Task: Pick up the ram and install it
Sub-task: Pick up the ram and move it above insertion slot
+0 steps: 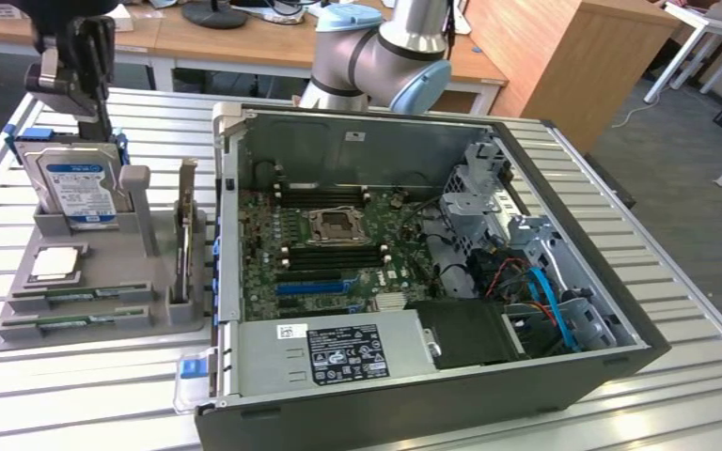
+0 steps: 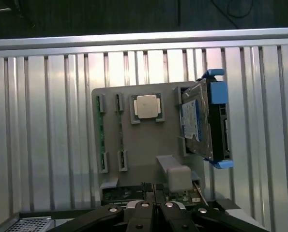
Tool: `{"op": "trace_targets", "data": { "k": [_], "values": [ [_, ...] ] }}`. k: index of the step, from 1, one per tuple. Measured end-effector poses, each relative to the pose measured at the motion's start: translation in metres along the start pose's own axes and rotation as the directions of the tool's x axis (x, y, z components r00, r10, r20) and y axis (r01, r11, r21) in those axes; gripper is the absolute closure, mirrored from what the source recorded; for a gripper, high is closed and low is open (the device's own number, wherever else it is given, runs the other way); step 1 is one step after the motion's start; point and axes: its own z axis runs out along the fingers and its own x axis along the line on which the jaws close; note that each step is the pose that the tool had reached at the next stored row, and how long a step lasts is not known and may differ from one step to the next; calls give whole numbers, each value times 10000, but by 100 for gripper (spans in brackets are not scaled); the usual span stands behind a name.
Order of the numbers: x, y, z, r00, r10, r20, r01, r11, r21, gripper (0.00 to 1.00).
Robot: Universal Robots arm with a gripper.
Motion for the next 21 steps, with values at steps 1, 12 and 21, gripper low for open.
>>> {"op": "trace_targets", "data": {
  "k": [1, 12, 21],
  "values": [
    [0, 0, 0, 9999, -156, -8, 156, 9999, -3, 89],
    [0, 0, 1, 9990, -449, -25, 449, 9990, -11, 89],
    [0, 0, 1, 9990, -448, -25, 448, 9990, -10, 77]
  ]
}}
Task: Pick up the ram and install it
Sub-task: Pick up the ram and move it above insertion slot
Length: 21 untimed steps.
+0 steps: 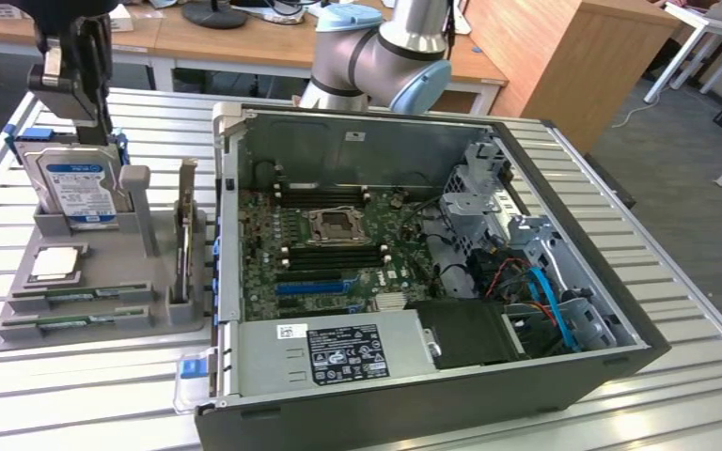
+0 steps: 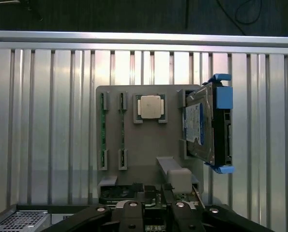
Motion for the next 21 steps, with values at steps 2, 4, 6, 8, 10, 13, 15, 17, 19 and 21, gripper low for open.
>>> {"op": "trace_targets", "data": {
  "k": [2, 4, 6, 8, 10, 13, 15, 17, 19, 21],
  "values": [
    [0, 0, 0, 10000, 0, 0, 0, 10000, 0, 71],
    [0, 0, 0, 10000, 0, 0, 0, 10000, 0, 64],
    [0, 0, 0, 10000, 0, 0, 0, 10000, 0, 64],
    [3, 0, 1, 10000, 0, 1, 0, 10000, 1, 64],
    [25, 0, 0, 10000, 0, 0, 0, 10000, 0, 64],
    [67, -1, -1, 10000, 0, 0, 0, 10000, 0, 64],
    [100, -1, -2, 10000, 0, 0, 0, 10000, 0, 64],
    [132, -1, -2, 10000, 0, 0, 0, 10000, 1, 64],
    [162, -2, -3, 10000, 0, 0, 0, 10000, 0, 64],
    [195, -2, -4, 10000, -1, 0, 1, 10000, 0, 64]
  ]
}}
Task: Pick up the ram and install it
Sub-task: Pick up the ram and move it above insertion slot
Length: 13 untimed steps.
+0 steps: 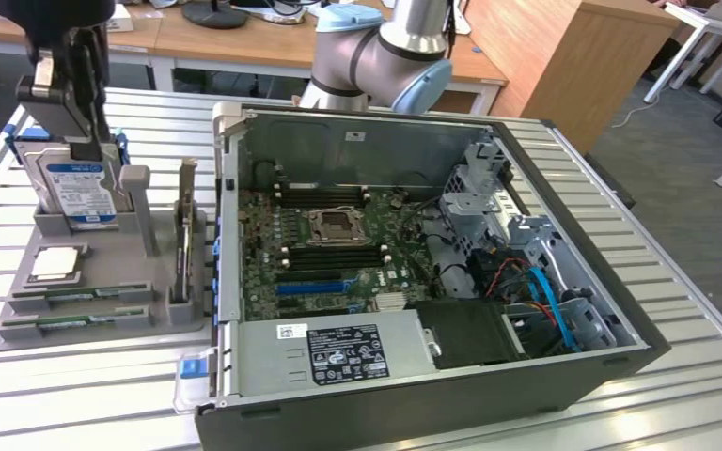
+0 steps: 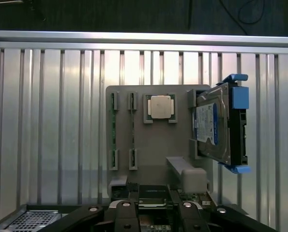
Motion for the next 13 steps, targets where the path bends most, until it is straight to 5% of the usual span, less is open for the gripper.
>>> {"op": "trace_targets", "data": {
  "k": [13],
  "values": [
    [21, -4, 89, 10000, 1, 0, -1, 10000, 0, 64]
  ]
}}
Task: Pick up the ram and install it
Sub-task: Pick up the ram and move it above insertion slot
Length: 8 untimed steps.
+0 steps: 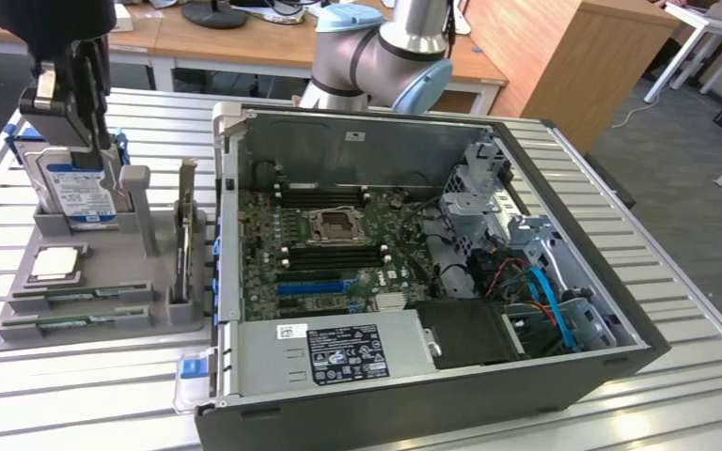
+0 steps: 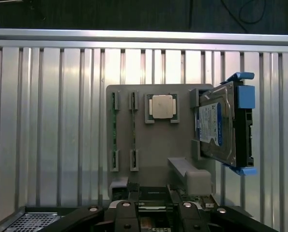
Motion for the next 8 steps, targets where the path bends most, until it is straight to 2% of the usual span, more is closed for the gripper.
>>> {"op": "trace_targets", "data": {
  "k": [8],
  "values": [
    [3, -6, 146, 10000, 0, 0, 0, 10000, 0, 64]
  ]
}}
